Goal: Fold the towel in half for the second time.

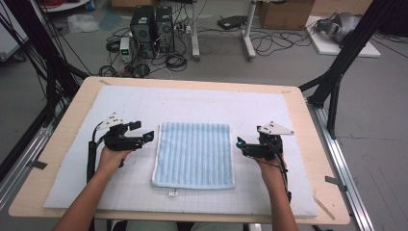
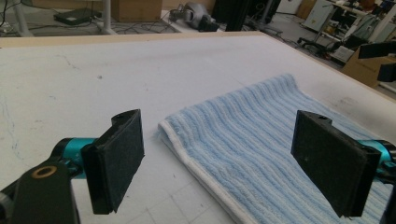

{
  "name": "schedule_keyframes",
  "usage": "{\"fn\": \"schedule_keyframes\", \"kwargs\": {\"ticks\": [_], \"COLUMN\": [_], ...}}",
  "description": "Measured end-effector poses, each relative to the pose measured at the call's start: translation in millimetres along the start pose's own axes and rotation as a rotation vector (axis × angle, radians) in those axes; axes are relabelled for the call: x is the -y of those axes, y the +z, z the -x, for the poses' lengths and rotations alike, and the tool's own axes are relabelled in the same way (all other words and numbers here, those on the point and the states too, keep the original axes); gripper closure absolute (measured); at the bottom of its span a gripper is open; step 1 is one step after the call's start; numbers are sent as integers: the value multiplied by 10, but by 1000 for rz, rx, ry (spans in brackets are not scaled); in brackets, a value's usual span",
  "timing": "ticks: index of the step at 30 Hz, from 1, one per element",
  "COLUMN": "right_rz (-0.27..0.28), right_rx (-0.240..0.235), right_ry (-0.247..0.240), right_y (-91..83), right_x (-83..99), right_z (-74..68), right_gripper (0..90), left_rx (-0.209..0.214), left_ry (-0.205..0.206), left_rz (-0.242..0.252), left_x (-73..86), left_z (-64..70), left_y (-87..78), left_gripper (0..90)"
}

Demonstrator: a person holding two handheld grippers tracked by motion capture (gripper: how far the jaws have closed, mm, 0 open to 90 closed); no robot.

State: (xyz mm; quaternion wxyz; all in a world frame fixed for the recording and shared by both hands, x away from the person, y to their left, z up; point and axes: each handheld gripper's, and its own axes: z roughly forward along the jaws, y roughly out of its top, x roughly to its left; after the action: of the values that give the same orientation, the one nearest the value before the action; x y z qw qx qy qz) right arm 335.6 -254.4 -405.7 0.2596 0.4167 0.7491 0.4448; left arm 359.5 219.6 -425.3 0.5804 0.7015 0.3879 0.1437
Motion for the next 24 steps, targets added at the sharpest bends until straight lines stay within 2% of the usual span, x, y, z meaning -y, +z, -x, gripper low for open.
{"fn": "schedule_keyframes", "kwargs": {"ticks": [8,11,13,14,17,20,22,24], "right_rz": [-4,-5,-3,-2,-6,-20,-19,-20], "right_rx": [-4,-5,-7,-12,-14,-23,-24,-25], "right_ry": [10,11,14,13,10,13,6,1], "right_y": [-6,-14,-22,-25,-9,8,16,22], "right_x": [11,16,14,13,15,18,17,17], "right_z": [10,20,18,13,11,-7,-12,-17], "right_gripper": [115,115,115,115,115,115,115,115], "left_rx": [-13,-21,-29,-43,-86,-120,-123,-114], "left_ry": [-15,0,7,23,66,67,66,73], "left_rz": [0,-31,-28,-20,-39,-52,-88,-106], "left_x": [14,-29,-75,-90,-133,-187,-227,-247], "left_z": [-49,-77,-84,-85,-102,-123,-141,-156], "left_y": [19,87,114,126,183,270,357,451], "left_gripper": [162,162,162,162,164,202,243,246]}}
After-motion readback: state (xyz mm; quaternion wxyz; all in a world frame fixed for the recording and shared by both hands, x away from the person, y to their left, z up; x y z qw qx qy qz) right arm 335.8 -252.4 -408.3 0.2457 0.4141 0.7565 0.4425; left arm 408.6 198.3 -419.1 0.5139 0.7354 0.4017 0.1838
